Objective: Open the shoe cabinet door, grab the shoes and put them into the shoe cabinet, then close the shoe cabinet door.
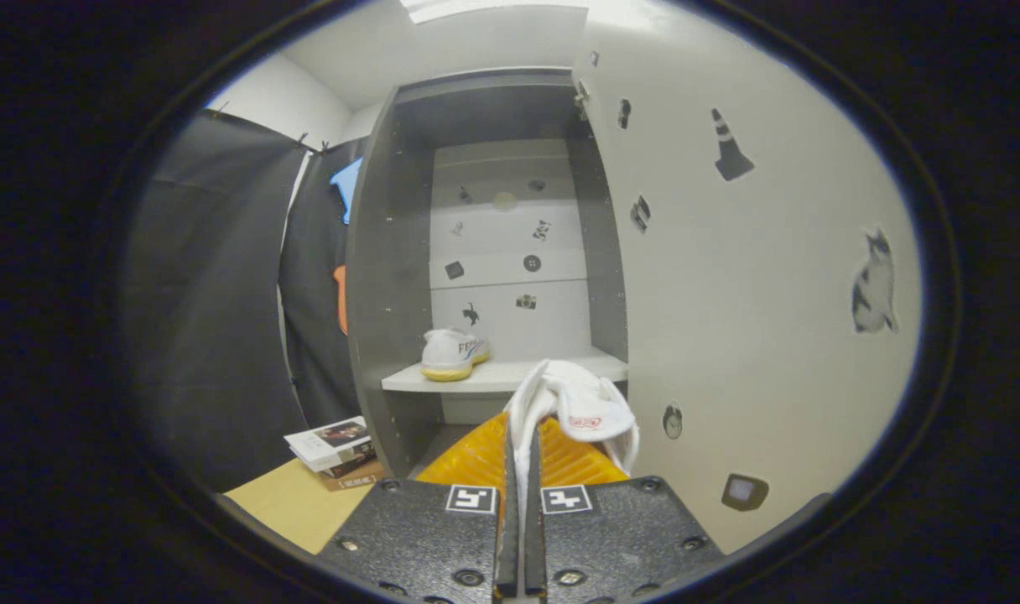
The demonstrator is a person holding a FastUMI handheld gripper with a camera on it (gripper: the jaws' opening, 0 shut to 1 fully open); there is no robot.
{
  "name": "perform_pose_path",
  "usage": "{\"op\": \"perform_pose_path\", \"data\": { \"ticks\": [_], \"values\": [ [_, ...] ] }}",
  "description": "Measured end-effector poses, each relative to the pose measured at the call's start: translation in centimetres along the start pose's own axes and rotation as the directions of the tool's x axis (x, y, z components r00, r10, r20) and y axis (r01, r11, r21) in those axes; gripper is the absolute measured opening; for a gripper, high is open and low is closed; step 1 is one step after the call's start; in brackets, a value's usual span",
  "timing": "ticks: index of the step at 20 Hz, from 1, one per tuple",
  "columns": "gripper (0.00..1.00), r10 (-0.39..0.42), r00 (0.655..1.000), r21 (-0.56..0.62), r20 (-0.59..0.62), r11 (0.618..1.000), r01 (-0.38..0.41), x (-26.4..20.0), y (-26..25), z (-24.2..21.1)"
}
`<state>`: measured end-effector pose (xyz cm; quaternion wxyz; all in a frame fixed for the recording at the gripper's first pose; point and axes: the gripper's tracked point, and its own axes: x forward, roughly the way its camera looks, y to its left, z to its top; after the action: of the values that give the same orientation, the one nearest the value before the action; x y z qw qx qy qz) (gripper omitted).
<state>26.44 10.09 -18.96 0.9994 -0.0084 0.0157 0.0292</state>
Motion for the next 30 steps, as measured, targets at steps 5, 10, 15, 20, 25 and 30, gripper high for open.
{"op": "perform_pose_path", "data": {
  "ticks": [5, 10, 15, 20, 25, 30],
  "values": [
    [0.06, 0.009, 1.0, 0.022, -0.01, 1.0, -0.008, 4.4, 0.8, 4.3],
    [0.07, 0.003, 1.0, 0.069, 0.004, 0.998, -0.004, 8.9, 1.3, 8.2],
    [0.06, -0.013, 1.0, 0.032, -0.015, 0.999, 0.014, 14.3, 1.0, 10.1],
    [0.06, -0.059, 0.996, -0.012, -0.064, 0.998, 0.058, 19.8, -0.1, 9.5],
    [0.06, -0.031, 0.987, -0.015, -0.155, 0.999, 0.029, 25.3, 0.5, 7.0],
    [0.06, -0.027, 0.979, -0.011, -0.201, 1.0, 0.026, 29.8, 0.3, 5.4]
  ]
}}
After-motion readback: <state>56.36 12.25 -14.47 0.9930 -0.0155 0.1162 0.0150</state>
